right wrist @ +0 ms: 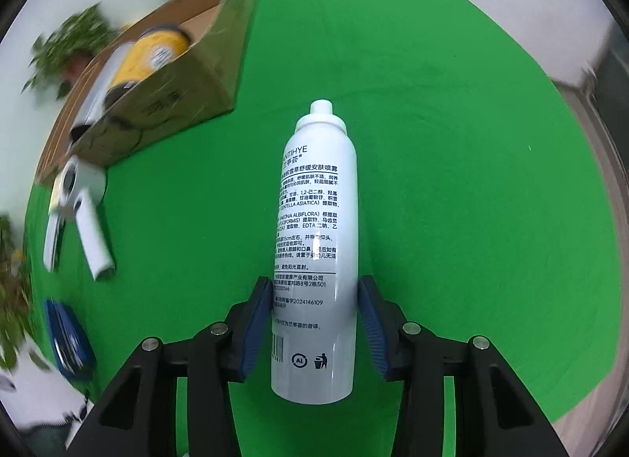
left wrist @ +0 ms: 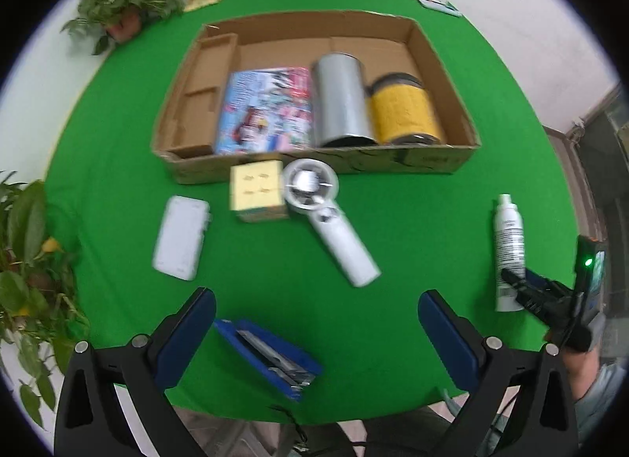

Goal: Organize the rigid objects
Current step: 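Move both tools toward the white spray bottle, then close both grippers around the white spray bottle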

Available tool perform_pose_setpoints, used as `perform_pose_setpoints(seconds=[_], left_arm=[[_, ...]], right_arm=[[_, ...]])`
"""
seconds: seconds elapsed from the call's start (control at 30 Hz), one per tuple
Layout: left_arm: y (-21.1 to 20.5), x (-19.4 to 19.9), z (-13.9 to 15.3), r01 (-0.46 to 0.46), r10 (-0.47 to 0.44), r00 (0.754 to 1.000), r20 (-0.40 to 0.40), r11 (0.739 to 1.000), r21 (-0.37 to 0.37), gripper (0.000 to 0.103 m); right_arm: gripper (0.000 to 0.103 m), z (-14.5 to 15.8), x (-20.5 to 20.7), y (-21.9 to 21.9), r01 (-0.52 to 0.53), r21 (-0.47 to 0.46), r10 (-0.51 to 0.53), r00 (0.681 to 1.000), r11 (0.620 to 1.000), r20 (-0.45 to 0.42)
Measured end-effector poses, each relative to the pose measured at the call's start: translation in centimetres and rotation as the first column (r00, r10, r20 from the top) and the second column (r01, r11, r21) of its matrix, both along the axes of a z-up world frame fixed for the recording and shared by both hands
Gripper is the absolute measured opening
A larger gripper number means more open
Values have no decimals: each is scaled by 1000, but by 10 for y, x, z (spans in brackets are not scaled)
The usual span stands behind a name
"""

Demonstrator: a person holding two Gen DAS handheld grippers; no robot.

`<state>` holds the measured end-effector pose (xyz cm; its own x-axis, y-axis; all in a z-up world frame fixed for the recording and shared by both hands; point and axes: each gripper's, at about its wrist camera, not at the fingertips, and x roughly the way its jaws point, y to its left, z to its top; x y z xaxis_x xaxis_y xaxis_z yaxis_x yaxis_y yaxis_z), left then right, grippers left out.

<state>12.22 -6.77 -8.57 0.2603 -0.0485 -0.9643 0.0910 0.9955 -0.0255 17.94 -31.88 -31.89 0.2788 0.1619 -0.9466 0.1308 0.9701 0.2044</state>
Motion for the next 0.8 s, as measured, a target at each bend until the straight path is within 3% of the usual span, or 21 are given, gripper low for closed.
perform_pose_setpoints(seconds=[0.17, 0.23, 0.27, 0.3, 0.47, 0.63, 0.7, 0.73, 0.8], left_arm=[[-36, 3, -12, 61, -65, 997, -44, 994, -90, 102], [-48, 7, -21, 74, -84, 994, -71, 988, -137, 102], [-52, 9, -26, 74, -88, 993, -83, 985, -158, 102], [-57, 11, -32, 71, -90, 991, -99, 980, -183, 102], [-73, 24, -88, 18, -111, 958, -263, 943, -333, 102], [-71, 33, -142, -40, -113, 925, -364, 921, -388, 95], [-65, 34, -155, -55, -101, 918, -384, 925, -375, 93], [-62, 34, -162, -53, -104, 915, -391, 927, -372, 89], [-56, 34, -169, -36, -123, 912, -391, 926, -375, 71]], right_arm=[[44, -6, -20, 22, -189, 121, 189, 982, 974, 14], [59, -6, -24, 27, -210, 159, 209, 978, 965, 25], [71, -5, -24, 28, -202, 163, 199, 979, 966, 31], [76, -3, -23, 26, -184, 182, 179, 983, 966, 46], [75, 3, -20, 40, -226, 279, 218, 974, 933, 60], [70, 9, -30, 68, -229, 348, 238, 971, 909, 17], [68, 7, -30, 92, -244, 352, 259, 966, 904, 5], [67, 7, -29, 100, -249, 355, 267, 964, 901, -2], [64, 4, -26, 120, -240, 377, 267, 963, 895, -22]])
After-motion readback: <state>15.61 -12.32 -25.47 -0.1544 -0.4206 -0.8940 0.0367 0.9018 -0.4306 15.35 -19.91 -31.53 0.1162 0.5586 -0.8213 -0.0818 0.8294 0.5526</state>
